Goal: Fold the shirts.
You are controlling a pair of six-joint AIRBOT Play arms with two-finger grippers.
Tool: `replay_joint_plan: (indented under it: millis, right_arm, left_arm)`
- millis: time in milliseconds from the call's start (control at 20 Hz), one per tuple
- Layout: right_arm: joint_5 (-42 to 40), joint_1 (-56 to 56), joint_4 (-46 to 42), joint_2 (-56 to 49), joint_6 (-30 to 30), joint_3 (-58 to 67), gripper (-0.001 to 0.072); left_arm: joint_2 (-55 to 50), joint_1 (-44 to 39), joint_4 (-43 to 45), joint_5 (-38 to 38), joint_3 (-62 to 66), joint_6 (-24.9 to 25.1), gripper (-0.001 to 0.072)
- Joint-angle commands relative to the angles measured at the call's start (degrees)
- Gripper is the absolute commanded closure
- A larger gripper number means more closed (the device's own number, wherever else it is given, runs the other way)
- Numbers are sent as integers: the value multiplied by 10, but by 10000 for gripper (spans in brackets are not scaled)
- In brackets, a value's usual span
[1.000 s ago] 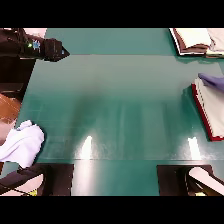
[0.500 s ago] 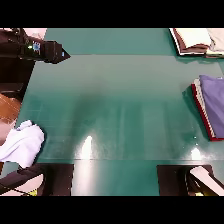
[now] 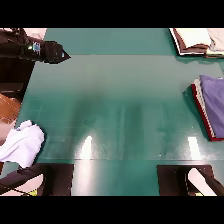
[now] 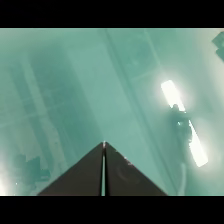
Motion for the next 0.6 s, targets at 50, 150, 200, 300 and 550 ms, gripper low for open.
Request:
replay_joint_plan:
  millis: [50, 150, 200, 300, 550]
  right_arm:
    - [-57, 213, 10, 2, 0, 5, 245]
    - [-69, 276, 10, 2, 0, 5, 584]
    - [-69, 302, 10, 2, -1, 5, 699]
    - [-69, 338, 10, 2, -2, 5, 699]
    - [-69, 353, 10, 2, -2, 5, 699]
  left_arm:
    - [0, 0, 0, 13, 0, 0, 683]
    - [0, 0, 0, 22, 0, 0, 683]
    - [0, 0, 0, 26, 0, 0, 683]
    - [0, 0, 0, 31, 0, 0, 683]
    - [0, 0, 0, 34, 0, 0, 683]
